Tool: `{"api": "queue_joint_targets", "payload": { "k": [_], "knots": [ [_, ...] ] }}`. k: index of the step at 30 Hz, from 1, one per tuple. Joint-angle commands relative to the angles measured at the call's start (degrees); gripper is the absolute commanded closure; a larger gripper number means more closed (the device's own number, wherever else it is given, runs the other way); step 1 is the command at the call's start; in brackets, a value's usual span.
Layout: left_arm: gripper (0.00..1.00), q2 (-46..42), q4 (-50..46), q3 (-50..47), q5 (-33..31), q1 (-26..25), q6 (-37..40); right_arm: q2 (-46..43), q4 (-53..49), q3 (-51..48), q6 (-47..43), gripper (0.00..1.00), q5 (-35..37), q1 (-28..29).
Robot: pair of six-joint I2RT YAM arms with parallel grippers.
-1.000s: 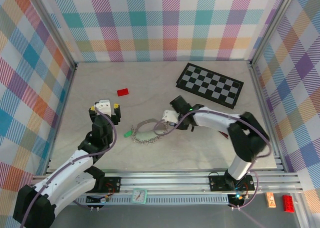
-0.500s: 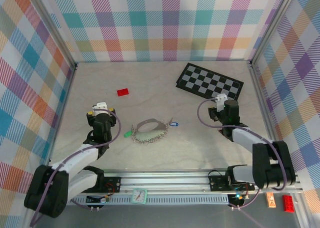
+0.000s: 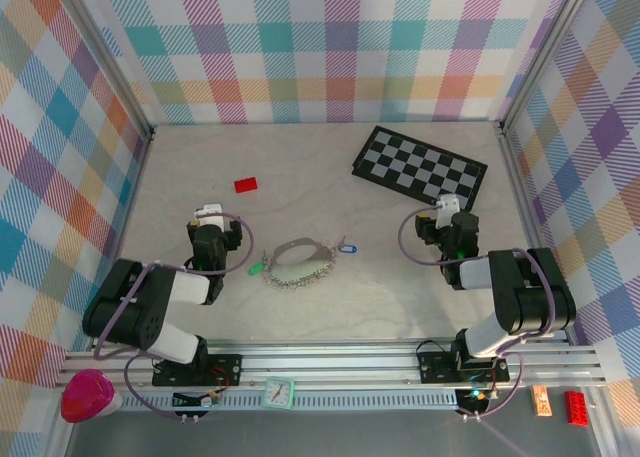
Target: Put the keys on the keyring
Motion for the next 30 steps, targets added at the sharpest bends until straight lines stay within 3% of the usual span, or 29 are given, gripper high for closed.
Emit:
{"api": "queue_joint_targets", "payload": {
  "k": [1,3,4,5,7,17,23,30],
  "knots": [
    [0.19,4.0,10.0,0.2,3.7,0.9,1.4,-0.4,1.4,1.6,1.7,0.42,-2.3,-0.7],
    [0.17,2.2,3.4,2.1,3.9,1.1,0.7,-0.2,-0.3,2.6,2.3,0.41,-2.4,-1.2],
    [0.03,3.1,2.6,3.5,2.6,1.2,0.5,-0.1,-1.5,3.3,2.9,0.4,-2.5,-1.6],
    [0.0,3.1,0.0,4.8,1.3,1.7,-0.6,-0.1,-2.3,3.7,3.5,0.4,-2.7,-2.1],
    [0.0,2.8,-4.8,6.8,2.6,3.7,-3.4,0.0,-3.4,4.3,4.2,0.39,-3.4,-2.9],
    [0.0,2.8,-4.8,6.8,2.6,3.7,-3.2,0.1,-3.5,4.4,4.4,0.22,-3.4,-3.0],
    [0.0,2.7,-6.1,7.4,5.1,4.8,-3.7,0.1,-3.5,4.4,4.3,0.0,-3.5,-3.0],
    [0.0,2.8,-6.8,7.7,5.9,5.2,-3.8,0.1,-3.6,4.4,4.4,0.01,-3.4,-3.0]
  ]
}}
